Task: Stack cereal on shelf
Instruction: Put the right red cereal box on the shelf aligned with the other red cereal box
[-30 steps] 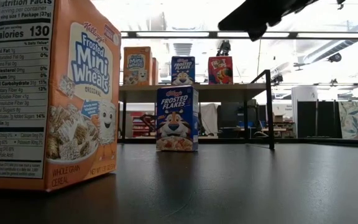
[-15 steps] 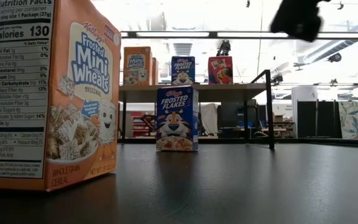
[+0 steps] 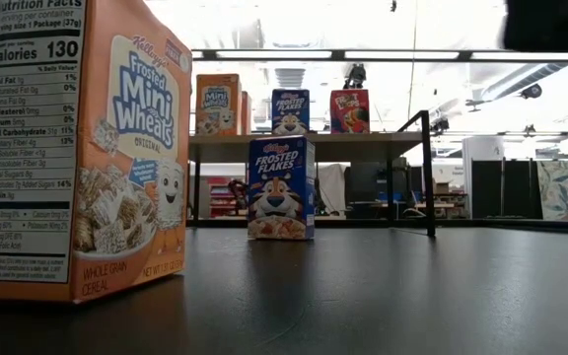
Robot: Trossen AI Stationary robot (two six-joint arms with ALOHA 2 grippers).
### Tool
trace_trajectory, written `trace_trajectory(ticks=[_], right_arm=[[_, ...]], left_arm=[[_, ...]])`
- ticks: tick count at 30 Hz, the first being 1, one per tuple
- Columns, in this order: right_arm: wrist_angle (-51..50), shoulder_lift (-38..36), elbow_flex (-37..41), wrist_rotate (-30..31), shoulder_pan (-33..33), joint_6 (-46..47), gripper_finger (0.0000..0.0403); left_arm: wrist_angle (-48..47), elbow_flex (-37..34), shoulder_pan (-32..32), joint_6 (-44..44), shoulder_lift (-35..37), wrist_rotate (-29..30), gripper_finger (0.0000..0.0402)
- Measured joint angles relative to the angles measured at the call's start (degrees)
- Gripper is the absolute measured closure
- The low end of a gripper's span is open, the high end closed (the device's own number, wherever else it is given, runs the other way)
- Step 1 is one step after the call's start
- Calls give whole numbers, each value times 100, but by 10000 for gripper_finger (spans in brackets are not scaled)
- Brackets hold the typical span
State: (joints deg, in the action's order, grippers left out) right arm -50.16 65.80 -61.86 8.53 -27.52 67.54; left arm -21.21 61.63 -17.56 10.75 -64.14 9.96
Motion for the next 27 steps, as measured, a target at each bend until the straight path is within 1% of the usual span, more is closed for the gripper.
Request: trace_trajectory(ticks=[4,7,11,16,19,23,27], right_arm=[[-473,88,-55,-864,-317,1446,394],[-964,232,-86,-1470,-618,2373,394],[-1256,495,-209,-2004,-910,3197,394],[-1253,811,-511,-2098,-1157,3448,393],[-1254,1001,-730,-2098,-1166,3469,384],[-1270,1225,-954,-2095,-1161,3466,345],[-1658,1441,-1100,-2098,-1161,3490,285]], left_arm=[[-29,21,4,200,22,1,400],[-30,22,4,586,22,9,400],[17,51,20,948,33,21,400],[12,61,18,1087,51,278,400],[-8,61,20,1101,51,447,400],[-41,61,20,1077,51,466,400],[-175,61,20,974,53,461,400]])
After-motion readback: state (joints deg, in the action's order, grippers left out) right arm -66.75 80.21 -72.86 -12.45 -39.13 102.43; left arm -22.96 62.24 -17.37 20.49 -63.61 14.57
